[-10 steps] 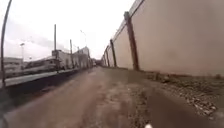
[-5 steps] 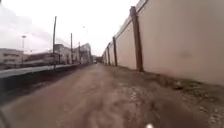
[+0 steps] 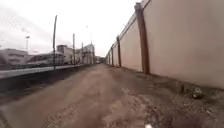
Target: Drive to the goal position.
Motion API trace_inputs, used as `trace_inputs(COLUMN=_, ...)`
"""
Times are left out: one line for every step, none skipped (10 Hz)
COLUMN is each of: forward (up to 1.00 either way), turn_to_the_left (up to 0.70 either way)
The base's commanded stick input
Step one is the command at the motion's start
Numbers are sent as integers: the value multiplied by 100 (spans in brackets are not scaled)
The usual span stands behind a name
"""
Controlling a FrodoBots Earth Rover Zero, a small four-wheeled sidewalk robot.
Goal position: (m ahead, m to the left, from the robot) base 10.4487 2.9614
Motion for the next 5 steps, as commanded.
trace_inputs(forward=85, turn_to_the_left=5)
trace_inputs(forward=85, turn_to_the_left=39)
trace_inputs(forward=85, turn_to_the_left=39)
trace_inputs(forward=85, turn_to_the_left=20)
trace_inputs(forward=85, turn_to_the_left=5)
